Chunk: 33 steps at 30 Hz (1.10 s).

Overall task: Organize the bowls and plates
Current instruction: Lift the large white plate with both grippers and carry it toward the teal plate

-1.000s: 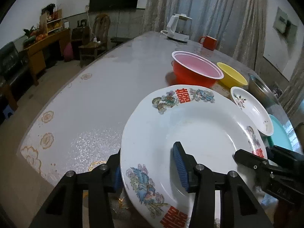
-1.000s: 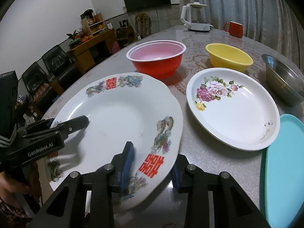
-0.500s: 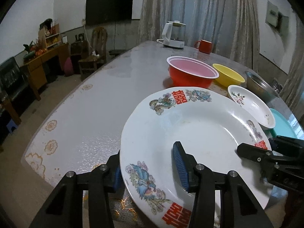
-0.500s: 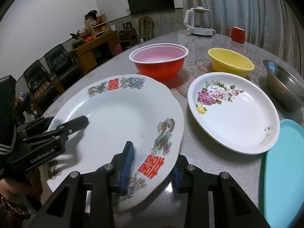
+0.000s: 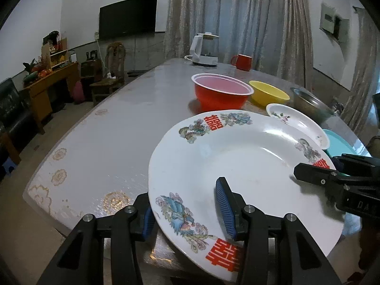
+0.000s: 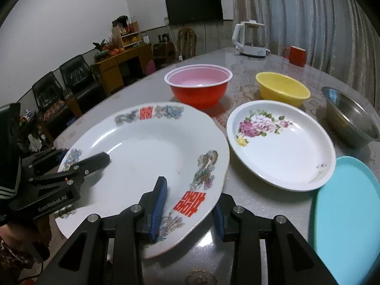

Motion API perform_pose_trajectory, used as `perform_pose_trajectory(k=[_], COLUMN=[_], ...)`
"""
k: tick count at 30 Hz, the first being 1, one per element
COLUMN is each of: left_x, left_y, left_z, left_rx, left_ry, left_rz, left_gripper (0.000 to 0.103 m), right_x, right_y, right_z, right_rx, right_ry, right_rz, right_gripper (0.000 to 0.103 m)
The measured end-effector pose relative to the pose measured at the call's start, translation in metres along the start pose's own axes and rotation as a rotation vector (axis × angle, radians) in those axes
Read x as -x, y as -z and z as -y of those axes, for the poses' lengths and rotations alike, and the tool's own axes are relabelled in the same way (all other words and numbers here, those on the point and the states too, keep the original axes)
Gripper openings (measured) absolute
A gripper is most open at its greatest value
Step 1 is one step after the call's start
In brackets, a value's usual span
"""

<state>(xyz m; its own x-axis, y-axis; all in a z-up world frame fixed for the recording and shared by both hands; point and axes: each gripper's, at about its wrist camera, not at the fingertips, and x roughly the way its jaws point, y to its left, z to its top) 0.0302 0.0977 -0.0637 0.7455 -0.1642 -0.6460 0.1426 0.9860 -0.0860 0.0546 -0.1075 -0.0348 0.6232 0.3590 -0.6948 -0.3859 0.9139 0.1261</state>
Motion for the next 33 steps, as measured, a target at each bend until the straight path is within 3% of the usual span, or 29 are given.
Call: perform_pose_trajectory(k=[14,33], left_x=[0.013,0.031], left_y=[0.005,-0.030], left_z=[0.018,0.082], left_rx=[-0.006,-0.129], left_ry=[0.036,0.129], left_rz=[0.014,0.075], left_gripper=[0.047,0.047], right_x=[0.022,0.087], right_y=[0.006,0.017], right_z=[0.005,0.045], right_rx=[0.014,-0.063], right_ry=[0.011,0.082], right_rz=[0.041,0.149], right_gripper=[0.035,0.035])
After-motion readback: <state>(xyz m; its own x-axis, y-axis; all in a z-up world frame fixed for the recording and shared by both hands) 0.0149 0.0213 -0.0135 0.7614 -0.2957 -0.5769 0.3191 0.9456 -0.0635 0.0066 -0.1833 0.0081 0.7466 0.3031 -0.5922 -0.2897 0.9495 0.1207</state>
